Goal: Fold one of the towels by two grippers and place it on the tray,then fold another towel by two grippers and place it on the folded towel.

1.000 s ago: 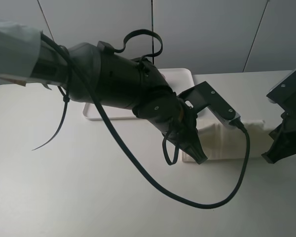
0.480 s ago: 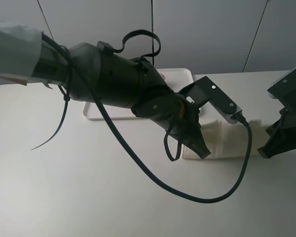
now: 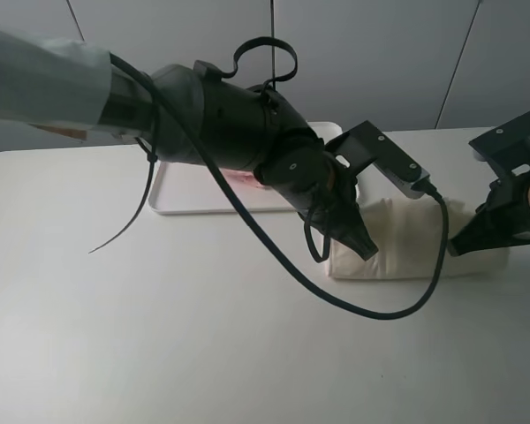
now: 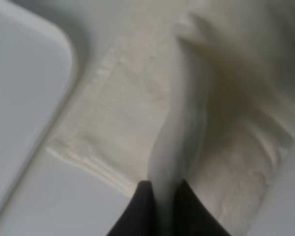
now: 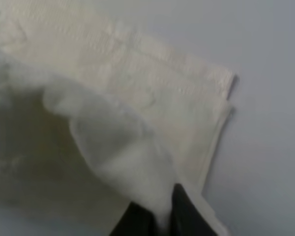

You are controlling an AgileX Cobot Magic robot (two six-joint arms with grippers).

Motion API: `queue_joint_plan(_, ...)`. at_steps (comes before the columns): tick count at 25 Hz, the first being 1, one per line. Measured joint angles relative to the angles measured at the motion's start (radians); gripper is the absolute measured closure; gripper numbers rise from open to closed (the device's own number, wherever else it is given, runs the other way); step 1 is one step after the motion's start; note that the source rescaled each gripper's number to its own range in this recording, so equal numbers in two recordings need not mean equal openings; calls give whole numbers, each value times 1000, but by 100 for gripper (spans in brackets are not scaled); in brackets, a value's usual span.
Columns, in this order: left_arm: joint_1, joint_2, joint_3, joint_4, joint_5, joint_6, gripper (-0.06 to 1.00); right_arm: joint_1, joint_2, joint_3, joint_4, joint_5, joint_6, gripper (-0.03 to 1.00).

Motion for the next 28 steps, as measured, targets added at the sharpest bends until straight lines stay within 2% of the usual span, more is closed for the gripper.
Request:
queue_joint_plan(4, 27, 10, -1, -2, -2, -15, 77, 0, 2, 0, -132, -19, 133, 95)
queue_joint_plan(6, 33, 15, -1, -2, 0, -31, 64, 0, 3, 0, -219, -37, 198, 85)
queue_joint_plan(9, 35, 15, -1, 0, 2, -45, 28, 0, 3, 0, -318, -44, 303, 46)
queue_joint_plan(11, 35, 15, -1, 0, 2, -61, 7, 0, 3, 0, -362, -34, 384, 15)
queue_joint_plan(12, 35, 15, -1, 0, 2, -71, 0, 0, 3, -2, -382, -15, 435, 5)
queue_joint_plan(13, 35, 15, -1, 0, 5, -77, -3, 0, 3, -4, -391, 19, 489, 1)
queue_joint_plan(16, 35, 15, -1, 0, 20, -83, -5, 0, 3, -12, -407, 133, 608, -2)
queue_joint_plan(18, 35, 15, -1, 0, 30, -91, -5, -1, 3, -15, -407, 165, 635, -3)
queue_joint_plan(24, 35, 15, -1, 2, 117, -136, -5, -1, 3, -28, -342, 129, 671, -3)
queue_joint_plan(28, 35, 15, -1, 2, 170, -166, -5, -1, 3, -49, -239, 120, 640, -3)
